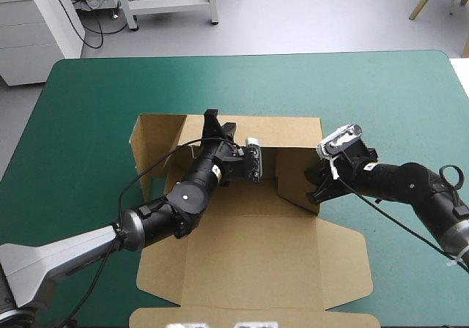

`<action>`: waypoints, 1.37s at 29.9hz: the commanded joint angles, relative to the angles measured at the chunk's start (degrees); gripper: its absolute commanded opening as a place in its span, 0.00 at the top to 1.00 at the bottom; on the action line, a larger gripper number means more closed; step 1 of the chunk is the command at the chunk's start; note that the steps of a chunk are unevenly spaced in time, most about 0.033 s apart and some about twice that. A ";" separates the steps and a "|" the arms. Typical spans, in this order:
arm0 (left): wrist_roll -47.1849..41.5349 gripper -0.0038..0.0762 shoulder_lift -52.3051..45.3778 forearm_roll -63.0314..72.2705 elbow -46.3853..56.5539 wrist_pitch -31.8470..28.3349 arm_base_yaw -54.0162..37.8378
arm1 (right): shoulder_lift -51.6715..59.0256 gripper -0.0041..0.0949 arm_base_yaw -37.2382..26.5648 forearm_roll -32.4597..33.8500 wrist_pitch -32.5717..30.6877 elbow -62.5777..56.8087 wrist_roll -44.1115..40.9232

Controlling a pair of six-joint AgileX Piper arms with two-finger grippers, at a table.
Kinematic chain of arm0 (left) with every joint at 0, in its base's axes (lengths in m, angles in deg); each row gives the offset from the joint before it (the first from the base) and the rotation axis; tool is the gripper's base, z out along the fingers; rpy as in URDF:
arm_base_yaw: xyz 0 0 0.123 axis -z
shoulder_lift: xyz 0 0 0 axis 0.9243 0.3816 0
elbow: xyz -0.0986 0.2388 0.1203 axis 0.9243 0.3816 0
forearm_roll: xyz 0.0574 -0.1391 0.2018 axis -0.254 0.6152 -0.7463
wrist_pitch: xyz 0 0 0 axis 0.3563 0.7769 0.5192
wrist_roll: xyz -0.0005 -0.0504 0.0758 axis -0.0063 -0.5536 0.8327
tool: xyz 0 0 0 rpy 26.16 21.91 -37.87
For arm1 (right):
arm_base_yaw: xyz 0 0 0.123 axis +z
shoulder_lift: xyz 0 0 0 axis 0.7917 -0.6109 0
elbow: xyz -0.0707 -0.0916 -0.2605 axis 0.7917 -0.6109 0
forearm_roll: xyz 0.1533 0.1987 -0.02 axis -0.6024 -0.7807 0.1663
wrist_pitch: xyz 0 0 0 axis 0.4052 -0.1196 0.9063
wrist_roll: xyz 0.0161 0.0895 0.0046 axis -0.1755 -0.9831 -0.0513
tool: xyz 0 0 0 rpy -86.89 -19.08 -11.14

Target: Fold the box

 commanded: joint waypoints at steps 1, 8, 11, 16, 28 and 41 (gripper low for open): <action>-2.00 0.96 -0.66 5.83 0.48 0.42 -0.25 | 1.21 0.74 0.55 -2.31 -0.52 1.70 0.68; -2.00 0.65 -0.66 5.19 0.48 0.31 -0.25 | 1.21 0.89 0.55 -2.31 -1.00 1.70 2.08; -2.13 0.42 -0.77 5.17 0.48 0.84 -0.25 | 1.21 0.95 0.55 -2.31 -0.47 1.70 1.68; -2.24 0.21 -2.05 5.13 0.48 1.88 1.39 | 1.21 0.98 0.55 -2.31 0.38 1.70 0.60; -2.24 0.21 -6.31 5.24 0.48 12.43 11.90 | 1.21 0.98 0.55 -0.56 0.60 1.70 -3.48; 8.69 0.21 -13.14 13.72 -0.12 24.00 31.00 | 1.21 0.98 0.55 4.05 1.23 1.70 -8.45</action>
